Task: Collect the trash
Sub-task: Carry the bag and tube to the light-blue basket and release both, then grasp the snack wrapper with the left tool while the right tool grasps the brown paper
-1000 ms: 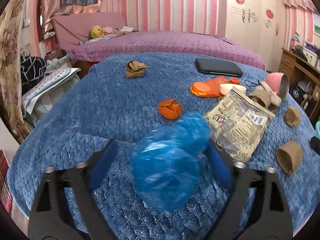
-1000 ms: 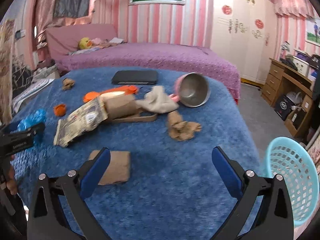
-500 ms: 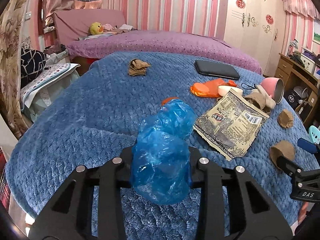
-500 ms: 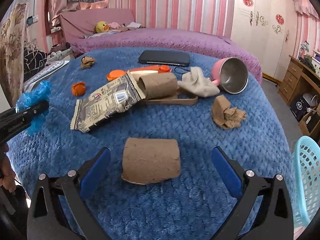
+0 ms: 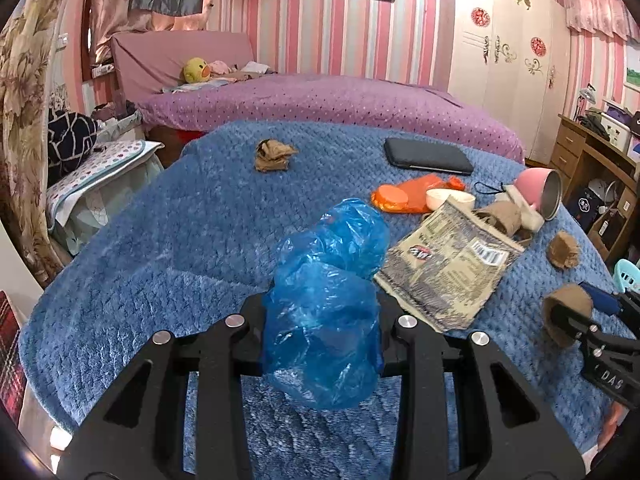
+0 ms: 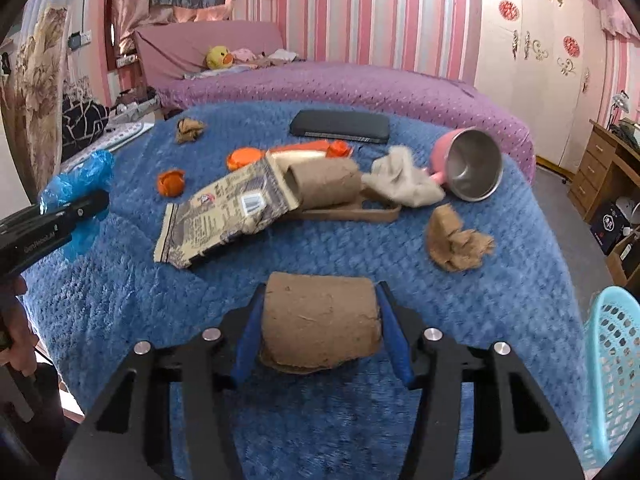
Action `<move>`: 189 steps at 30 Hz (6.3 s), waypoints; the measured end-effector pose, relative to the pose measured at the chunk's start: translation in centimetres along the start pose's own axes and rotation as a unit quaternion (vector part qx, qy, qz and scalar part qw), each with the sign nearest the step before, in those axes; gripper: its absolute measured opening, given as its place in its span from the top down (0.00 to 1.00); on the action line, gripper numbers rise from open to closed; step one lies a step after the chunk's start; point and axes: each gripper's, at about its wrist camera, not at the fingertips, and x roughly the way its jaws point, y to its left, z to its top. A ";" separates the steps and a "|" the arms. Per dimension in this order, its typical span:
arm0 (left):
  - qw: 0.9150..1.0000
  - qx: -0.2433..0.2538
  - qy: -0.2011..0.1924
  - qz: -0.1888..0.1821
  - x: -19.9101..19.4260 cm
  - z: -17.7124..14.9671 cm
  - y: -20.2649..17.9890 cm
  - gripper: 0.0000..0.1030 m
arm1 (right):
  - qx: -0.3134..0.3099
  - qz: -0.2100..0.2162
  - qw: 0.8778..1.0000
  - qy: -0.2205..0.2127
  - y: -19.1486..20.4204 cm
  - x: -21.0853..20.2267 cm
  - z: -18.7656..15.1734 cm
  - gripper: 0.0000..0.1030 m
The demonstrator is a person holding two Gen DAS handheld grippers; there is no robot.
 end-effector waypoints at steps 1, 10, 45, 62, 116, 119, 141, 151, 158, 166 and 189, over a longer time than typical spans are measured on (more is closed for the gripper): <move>1.000 0.003 -0.003 -0.002 -0.2 0.0 -0.2 0.67 | 0.000 -0.002 1.000 -0.004 -0.3 -0.3 0.0 0.48; 0.999 0.029 -0.026 -0.010 -1.9 -0.2 -3.4 0.68 | 0.033 -0.058 0.997 -0.038 -7.1 -4.1 -0.2 0.48; 0.962 0.155 -0.014 -0.225 -5.7 -2.5 -37.2 0.69 | 0.158 -0.247 0.956 -0.006 -35.0 -12.1 -8.3 0.48; 0.950 0.190 0.036 -0.245 -1.6 -4.4 -46.4 0.29 | 0.184 -0.260 0.947 -0.024 -37.5 -13.1 -10.2 0.48; 0.993 0.103 -0.042 -0.042 0.0 0.9 -14.5 0.05 | 0.169 -0.200 0.963 -0.063 -21.8 -6.7 -2.2 0.09; 0.994 0.098 -0.031 -0.034 1.3 0.8 -13.5 0.05 | 0.167 -0.197 0.964 -0.060 -20.8 -5.9 -2.0 0.09; 0.993 0.090 0.077 -0.028 7.1 0.5 -11.3 0.06 | 0.121 -0.175 0.977 -0.018 -16.4 -1.1 -0.4 0.09; 0.994 0.051 0.093 -0.032 8.2 1.5 -7.9 0.29 | 0.067 -0.141 0.988 -0.006 -12.3 0.9 0.8 0.09; 0.996 0.024 0.079 -0.039 7.8 2.1 -5.8 0.31 | 0.032 -0.112 0.993 0.010 -9.8 2.9 2.0 0.09; 0.995 0.039 0.076 -0.058 8.0 2.2 -5.8 0.56 | 0.030 -0.087 0.995 0.035 -9.2 5.0 2.6 0.40; 0.996 0.034 0.016 -0.079 3.8 2.1 -5.9 0.94 | 0.023 -0.104 0.994 -0.018 -12.2 -1.0 1.5 0.60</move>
